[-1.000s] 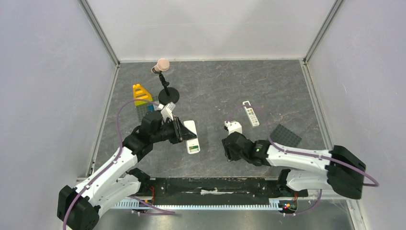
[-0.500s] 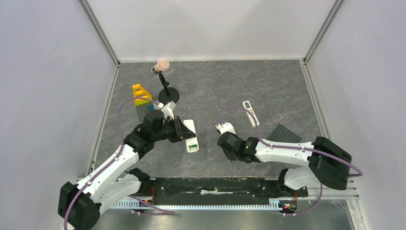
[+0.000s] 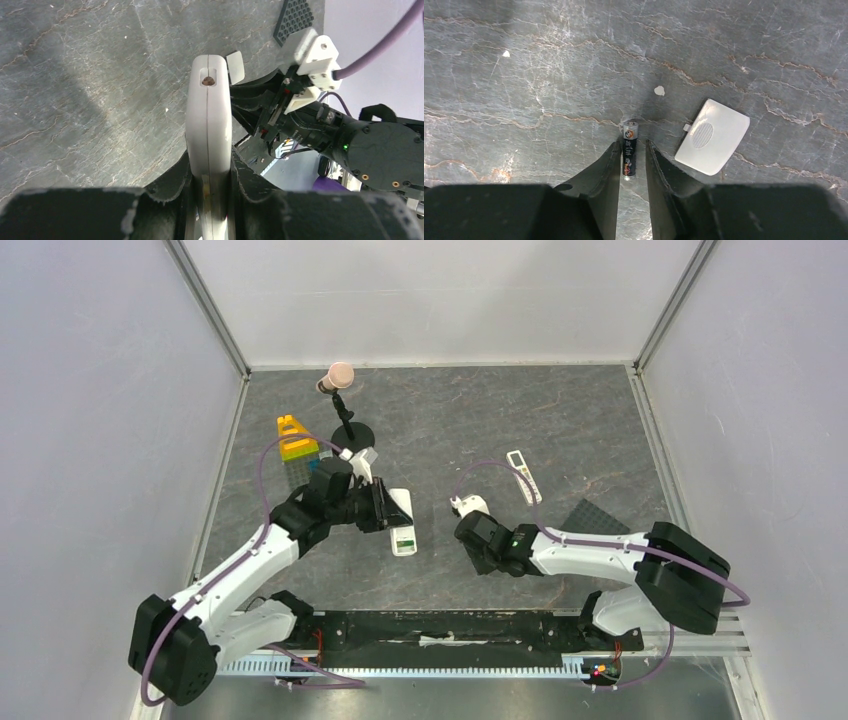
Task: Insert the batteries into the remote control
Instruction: Pick up the battery from the center of the board.
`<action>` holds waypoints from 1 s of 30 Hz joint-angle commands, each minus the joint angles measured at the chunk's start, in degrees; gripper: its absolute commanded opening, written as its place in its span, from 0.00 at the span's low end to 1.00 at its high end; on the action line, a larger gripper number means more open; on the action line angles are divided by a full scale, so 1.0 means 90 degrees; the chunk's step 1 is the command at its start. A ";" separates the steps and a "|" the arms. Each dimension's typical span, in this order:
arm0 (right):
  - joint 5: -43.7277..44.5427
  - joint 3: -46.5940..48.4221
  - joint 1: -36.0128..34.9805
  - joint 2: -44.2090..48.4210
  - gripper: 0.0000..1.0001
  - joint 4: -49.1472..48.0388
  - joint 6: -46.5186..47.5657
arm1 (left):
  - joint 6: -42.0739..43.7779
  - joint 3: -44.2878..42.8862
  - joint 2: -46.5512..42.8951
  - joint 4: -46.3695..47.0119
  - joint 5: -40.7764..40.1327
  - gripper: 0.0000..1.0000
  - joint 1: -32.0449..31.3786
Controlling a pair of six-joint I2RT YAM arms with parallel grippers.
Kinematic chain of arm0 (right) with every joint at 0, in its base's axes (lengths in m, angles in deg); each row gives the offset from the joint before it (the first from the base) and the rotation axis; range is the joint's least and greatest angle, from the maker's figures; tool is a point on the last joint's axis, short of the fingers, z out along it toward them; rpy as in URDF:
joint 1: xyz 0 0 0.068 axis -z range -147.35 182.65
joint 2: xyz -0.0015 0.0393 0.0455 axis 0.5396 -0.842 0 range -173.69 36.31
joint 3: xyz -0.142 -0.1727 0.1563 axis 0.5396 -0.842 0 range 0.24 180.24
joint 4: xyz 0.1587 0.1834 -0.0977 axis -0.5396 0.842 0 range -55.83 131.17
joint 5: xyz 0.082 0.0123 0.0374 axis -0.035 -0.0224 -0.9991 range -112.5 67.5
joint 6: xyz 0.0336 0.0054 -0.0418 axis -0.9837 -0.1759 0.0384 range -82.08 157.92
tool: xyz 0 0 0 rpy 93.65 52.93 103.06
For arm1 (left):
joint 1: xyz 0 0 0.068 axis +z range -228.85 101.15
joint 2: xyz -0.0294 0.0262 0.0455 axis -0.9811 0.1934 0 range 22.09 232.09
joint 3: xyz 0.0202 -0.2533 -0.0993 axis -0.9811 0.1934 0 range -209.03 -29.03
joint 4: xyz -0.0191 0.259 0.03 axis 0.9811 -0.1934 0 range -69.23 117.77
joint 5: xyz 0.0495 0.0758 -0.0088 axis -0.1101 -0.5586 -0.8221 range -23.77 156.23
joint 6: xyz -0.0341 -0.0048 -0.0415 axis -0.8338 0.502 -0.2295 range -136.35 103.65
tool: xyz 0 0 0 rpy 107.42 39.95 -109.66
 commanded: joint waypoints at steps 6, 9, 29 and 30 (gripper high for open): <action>-0.0523 -0.0254 0.0254 -0.0096 0.29 -0.0403 0.0082 | 0.0336 -0.0616 0.0647 -0.0146 0.0371 0.02 0.0013; -0.0627 -0.0313 0.0259 -0.0122 0.18 -0.0406 0.0110 | 0.0285 -0.0581 0.0669 -0.0066 0.0429 0.02 0.0011; -0.1644 0.0234 -0.1140 0.2939 0.00 -0.2542 0.2459 | 0.0124 -0.0308 0.0760 0.0485 0.2982 0.02 0.0011; -0.1755 0.0233 -0.1229 0.2961 0.00 -0.2648 0.2555 | 0.0107 -0.0255 0.0701 0.0573 0.3082 0.02 0.0008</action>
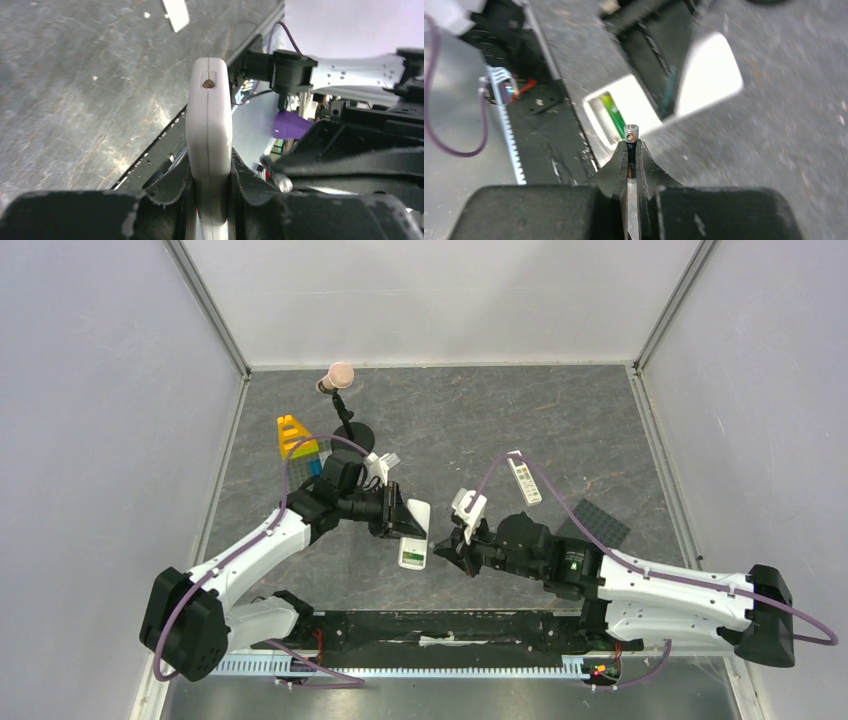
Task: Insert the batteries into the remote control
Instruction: Pick up the battery from the center of the board, then load the battery into the remote control.
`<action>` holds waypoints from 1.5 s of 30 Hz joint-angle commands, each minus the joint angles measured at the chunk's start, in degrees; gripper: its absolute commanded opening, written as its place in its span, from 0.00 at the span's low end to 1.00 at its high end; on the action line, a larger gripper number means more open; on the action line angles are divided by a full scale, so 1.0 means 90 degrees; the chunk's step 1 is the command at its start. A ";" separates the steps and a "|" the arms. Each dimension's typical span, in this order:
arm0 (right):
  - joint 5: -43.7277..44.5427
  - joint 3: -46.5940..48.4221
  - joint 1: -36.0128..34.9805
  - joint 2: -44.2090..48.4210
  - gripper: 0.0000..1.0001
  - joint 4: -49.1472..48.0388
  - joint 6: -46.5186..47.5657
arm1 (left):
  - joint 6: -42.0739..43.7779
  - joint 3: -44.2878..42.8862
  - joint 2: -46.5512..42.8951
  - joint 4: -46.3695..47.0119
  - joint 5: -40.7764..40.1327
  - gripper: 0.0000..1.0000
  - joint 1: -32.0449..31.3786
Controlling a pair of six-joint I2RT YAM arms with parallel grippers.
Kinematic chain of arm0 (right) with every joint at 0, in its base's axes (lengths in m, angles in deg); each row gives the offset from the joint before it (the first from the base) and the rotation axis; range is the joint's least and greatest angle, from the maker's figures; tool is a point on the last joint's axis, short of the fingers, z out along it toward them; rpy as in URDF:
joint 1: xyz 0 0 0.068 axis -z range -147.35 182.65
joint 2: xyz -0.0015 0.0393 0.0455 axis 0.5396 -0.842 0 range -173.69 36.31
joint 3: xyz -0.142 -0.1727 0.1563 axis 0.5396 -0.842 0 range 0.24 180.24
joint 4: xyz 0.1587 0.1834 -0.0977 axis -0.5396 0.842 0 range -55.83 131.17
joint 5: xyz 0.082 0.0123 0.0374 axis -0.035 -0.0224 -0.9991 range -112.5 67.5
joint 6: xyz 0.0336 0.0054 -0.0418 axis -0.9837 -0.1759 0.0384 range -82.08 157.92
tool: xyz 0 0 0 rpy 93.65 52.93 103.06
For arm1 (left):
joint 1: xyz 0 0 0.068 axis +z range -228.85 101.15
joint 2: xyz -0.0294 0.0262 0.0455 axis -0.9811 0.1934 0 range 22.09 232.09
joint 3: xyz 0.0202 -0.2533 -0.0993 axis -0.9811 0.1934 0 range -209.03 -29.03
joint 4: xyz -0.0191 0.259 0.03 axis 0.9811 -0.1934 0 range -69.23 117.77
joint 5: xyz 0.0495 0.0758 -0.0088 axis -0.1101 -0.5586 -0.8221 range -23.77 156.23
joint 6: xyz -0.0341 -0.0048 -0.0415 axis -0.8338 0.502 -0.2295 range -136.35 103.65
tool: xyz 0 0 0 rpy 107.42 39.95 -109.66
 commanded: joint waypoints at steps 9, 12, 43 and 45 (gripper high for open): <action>-0.0977 0.0168 -0.1023 -0.0065 0.00 -0.1668 0.1412 | -0.0328 0.0349 -0.0623 0.1106 0.1668 0.02 0.0013; -0.0894 0.0237 -0.1086 -0.0240 0.00 -0.1696 0.1565 | -0.0359 0.0412 -0.0704 0.1130 0.1734 0.02 0.0013; -0.0996 0.0640 -0.1135 -0.1104 0.03 -0.1449 0.1908 | -0.0374 0.0571 -0.0786 0.1118 0.1825 0.02 -0.0001; -0.0982 0.0662 -0.1140 -0.1162 0.04 -0.1351 0.1848 | -0.0427 0.0580 -0.0764 0.1166 0.1818 0.02 0.0003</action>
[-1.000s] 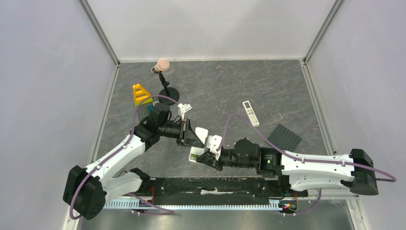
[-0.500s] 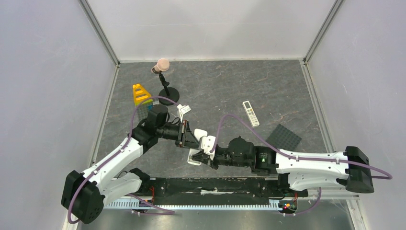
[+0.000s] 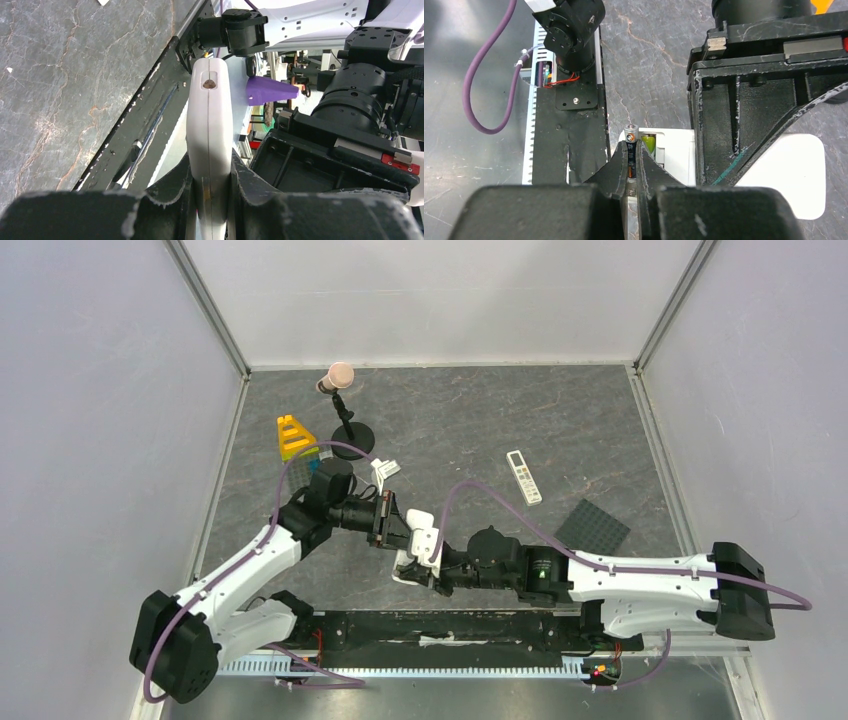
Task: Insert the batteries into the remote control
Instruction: Load the battery into the remote control.
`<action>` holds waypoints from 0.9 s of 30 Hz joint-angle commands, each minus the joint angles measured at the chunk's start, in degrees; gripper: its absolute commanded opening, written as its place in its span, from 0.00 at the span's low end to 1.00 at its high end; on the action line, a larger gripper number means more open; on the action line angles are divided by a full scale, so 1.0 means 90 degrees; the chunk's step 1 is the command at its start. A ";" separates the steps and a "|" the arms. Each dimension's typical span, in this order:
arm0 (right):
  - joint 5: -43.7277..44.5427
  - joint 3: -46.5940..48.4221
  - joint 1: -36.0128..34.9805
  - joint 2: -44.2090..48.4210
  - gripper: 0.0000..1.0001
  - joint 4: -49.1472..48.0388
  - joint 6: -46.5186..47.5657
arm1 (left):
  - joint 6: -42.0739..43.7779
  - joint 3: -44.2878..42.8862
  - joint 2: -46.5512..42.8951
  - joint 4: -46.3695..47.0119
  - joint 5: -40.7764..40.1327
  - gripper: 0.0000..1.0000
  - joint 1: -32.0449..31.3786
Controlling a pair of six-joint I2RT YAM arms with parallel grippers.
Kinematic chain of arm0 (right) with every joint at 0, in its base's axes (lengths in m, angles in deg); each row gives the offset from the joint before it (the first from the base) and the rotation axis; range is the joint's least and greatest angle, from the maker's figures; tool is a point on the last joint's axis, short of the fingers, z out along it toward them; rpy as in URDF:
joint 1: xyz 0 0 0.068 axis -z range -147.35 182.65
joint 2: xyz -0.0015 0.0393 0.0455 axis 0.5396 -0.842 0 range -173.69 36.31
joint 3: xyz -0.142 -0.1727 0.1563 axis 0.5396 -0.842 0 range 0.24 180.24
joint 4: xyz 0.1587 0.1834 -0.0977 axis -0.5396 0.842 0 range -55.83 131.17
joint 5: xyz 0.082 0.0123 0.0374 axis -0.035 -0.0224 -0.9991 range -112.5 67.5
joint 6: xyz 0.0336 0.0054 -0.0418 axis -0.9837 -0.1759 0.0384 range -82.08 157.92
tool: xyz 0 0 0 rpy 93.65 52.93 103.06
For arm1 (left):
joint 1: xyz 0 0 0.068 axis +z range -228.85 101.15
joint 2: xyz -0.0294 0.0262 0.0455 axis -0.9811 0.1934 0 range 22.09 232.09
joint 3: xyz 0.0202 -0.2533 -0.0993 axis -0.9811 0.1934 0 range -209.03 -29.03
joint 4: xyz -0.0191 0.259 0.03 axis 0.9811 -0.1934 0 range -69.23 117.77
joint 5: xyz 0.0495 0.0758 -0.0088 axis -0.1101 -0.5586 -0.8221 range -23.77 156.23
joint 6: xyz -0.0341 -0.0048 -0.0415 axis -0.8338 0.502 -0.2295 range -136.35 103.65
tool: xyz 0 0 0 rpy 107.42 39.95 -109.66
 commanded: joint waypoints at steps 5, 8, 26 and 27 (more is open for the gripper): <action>0.0152 0.0266 -0.0036 -0.0167 0.04 0.0266 -0.0077 | -0.0385 0.0062 0.0077 0.0451 0.0221 0.02 0.0003; 0.0165 0.0245 -0.0038 -0.0184 0.05 0.0362 -0.0119 | -0.0395 0.0065 0.0059 0.0456 0.0229 0.02 -0.0005; 0.0322 0.0558 -0.0027 -0.0332 0.08 0.1443 -0.0400 | -0.0359 0.0101 0.0147 0.0452 0.0172 0.02 -0.0012; 0.0322 0.0550 -0.0032 -0.0343 0.08 0.1446 -0.0385 | -0.0359 0.0097 0.0152 0.0451 0.0169 0.02 -0.0008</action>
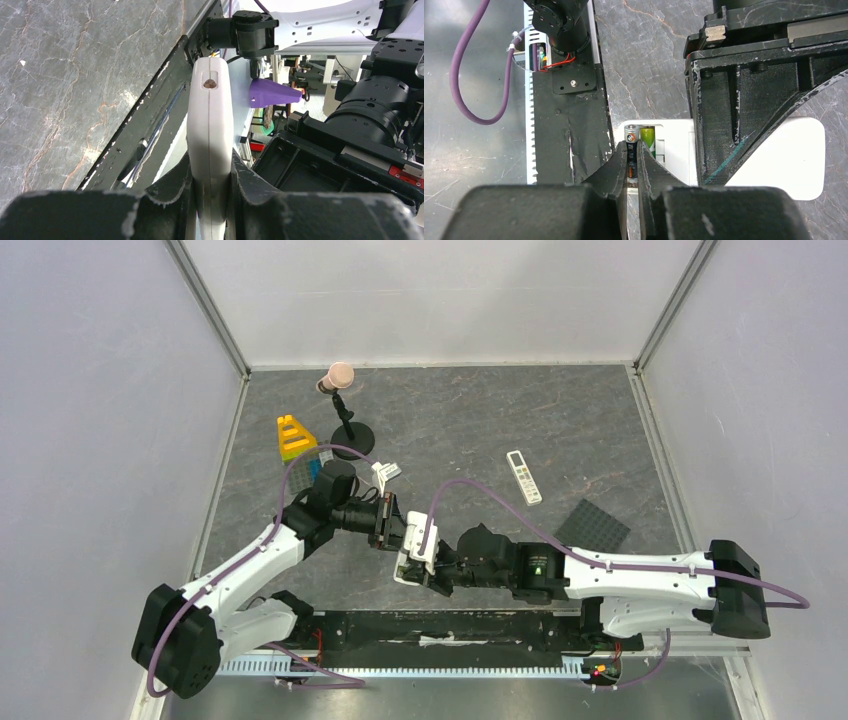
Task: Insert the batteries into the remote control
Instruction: Load the battery into the remote control.
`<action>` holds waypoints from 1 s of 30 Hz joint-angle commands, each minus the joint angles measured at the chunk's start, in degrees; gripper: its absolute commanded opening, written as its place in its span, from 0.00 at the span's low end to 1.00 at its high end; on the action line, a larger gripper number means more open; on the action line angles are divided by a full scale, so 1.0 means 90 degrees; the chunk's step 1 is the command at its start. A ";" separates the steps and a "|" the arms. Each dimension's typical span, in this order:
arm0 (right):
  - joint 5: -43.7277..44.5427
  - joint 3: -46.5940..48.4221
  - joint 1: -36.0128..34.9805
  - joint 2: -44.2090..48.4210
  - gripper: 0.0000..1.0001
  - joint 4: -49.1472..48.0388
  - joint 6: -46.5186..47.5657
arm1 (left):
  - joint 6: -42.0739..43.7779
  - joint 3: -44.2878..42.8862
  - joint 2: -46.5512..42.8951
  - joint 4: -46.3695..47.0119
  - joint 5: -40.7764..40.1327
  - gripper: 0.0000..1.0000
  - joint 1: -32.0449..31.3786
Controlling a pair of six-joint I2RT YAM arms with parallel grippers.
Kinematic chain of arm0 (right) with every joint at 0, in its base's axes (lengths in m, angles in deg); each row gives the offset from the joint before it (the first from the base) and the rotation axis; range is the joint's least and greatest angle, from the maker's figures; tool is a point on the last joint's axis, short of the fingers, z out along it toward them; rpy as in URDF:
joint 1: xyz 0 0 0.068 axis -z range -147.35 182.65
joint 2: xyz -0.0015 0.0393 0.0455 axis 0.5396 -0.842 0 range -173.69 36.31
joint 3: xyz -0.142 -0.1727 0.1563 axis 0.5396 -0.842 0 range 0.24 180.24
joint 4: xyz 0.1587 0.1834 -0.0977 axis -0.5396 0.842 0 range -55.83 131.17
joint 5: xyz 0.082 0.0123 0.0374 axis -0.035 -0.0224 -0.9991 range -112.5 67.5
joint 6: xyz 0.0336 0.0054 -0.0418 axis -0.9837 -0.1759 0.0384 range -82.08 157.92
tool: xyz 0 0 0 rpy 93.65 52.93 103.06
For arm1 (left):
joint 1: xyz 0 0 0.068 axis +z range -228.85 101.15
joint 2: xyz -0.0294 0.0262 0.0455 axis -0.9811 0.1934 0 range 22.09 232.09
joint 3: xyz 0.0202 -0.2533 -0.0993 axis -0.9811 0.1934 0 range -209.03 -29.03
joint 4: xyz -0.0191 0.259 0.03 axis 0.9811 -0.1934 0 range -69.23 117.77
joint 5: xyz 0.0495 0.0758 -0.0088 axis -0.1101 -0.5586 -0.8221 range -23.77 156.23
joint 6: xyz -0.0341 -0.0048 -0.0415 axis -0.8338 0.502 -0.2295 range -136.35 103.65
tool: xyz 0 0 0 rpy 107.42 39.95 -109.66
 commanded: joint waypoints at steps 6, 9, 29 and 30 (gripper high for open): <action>0.0091 0.0092 -0.0018 -0.0264 0.10 0.0479 -0.0080 | -0.0313 -0.0083 -0.0028 0.0342 0.0278 0.02 -0.0008; 0.0069 0.0048 -0.0018 -0.0289 0.12 0.0378 -0.0124 | -0.0315 -0.0078 -0.0020 0.0351 0.0281 0.02 -0.0007; 0.0536 -0.0202 -0.0018 -0.0020 0.27 -0.0333 -0.0468 | -0.0298 0.0012 -0.0059 0.0361 0.0270 0.02 -0.0008; 0.0588 -0.0202 -0.0018 0.0016 0.28 -0.0331 -0.0501 | -0.0290 0.0010 -0.0052 0.0361 0.0275 0.02 -0.0007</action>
